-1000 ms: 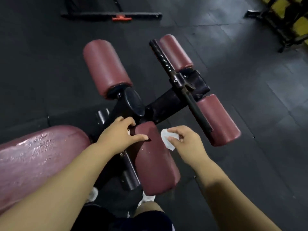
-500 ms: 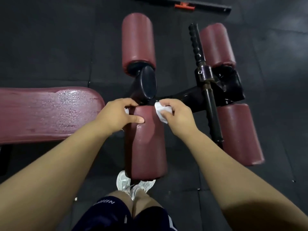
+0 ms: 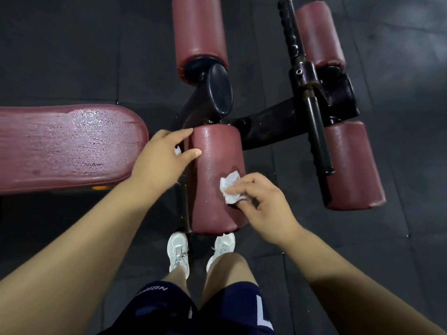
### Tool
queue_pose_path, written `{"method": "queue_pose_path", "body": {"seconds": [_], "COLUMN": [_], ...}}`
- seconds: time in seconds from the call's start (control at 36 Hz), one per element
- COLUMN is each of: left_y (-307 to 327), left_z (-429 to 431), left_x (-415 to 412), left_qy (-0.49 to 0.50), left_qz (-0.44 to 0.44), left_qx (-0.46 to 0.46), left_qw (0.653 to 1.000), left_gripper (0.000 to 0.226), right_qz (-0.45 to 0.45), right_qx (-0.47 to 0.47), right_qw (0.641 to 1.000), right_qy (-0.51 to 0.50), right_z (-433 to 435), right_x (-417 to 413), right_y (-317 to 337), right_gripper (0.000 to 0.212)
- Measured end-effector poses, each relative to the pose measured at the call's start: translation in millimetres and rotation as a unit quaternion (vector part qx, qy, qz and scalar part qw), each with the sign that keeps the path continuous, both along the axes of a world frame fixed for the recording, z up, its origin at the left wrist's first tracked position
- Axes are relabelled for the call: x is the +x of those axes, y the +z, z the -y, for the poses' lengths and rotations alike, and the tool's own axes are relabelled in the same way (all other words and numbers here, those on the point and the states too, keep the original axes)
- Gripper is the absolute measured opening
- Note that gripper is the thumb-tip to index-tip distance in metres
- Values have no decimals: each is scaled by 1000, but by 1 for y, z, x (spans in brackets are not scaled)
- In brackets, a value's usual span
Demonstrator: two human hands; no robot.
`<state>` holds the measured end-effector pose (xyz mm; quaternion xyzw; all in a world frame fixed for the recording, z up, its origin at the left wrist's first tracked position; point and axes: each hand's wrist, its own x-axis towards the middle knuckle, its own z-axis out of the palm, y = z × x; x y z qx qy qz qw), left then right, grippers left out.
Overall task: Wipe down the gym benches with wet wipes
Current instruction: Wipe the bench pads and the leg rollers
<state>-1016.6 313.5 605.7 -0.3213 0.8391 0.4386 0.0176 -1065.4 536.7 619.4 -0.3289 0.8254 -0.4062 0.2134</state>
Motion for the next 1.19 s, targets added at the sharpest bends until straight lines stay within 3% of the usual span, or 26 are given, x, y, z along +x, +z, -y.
{"method": "queue_pose_path", "body": {"seconds": [0.14,0.28,0.39,0.53,0.64,0.75,0.86,0.94,1.03,1.11,1.19], "left_y": [17,18,9,-12,-13,-4,1,-3,-11,-14,-10], "left_z": [-34,-48,-52,-41,-41,-49,-61,-65,-60,-52,-47], "left_x": [14,14,20,35,35,34,35,35,39,44,42], "left_qy": [-48,-79,-47,49,50,63,14,-15,13,40,39], "left_qz": [86,145,140,133,135,78,79,102,119,138,131], "left_qx": [-72,-81,-52,95,86,50,-13,-42,16,73,56], "left_qw": [993,983,988,985,986,994,997,994,993,987,989], "left_gripper": [57,63,58,47,45,56,60,57,50,47,46], "right_qz": [-86,-24,-39,-72,-96,-136,-64,-89,-147,-167,-178], "right_qx": [-9,-20,-2,-61,-56,-50,-7,38,-7,-38,-20], "right_qw": [994,994,998,989,981,985,997,995,985,968,957], "right_qy": [-69,-106,-44,116,160,97,-31,23,87,181,226], "right_z": [34,68,51,2,-4,30,69,73,47,6,-10], "right_x": [-35,-76,-68,-16,-6,-36,-76,-86,-61,-20,-7], "right_y": [-7,-2,-6,-15,-19,-12,-5,-12,-16,-23,-26], "right_gripper": [23,21,17,22,19,17,37,28,17,17,19]}}
